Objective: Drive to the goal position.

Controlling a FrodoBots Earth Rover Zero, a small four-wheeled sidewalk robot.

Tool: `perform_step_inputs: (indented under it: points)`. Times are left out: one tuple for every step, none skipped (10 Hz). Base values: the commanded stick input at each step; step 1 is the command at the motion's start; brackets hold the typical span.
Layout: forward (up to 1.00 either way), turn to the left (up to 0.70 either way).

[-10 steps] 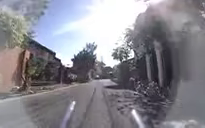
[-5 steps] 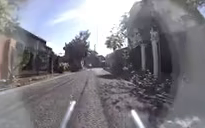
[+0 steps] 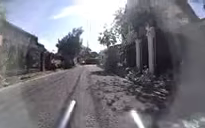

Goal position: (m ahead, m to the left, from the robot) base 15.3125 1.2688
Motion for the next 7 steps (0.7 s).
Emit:
perform_step_inputs:
  points:
    - [0.50, 0.09]
    - [0.50, 0.08]
    - [0.50, 0.07]
    - [0.50, 0.06]
    - [0.50, 0.02]
    - [0.50, 0.06]
    - [0.50, 0.00]
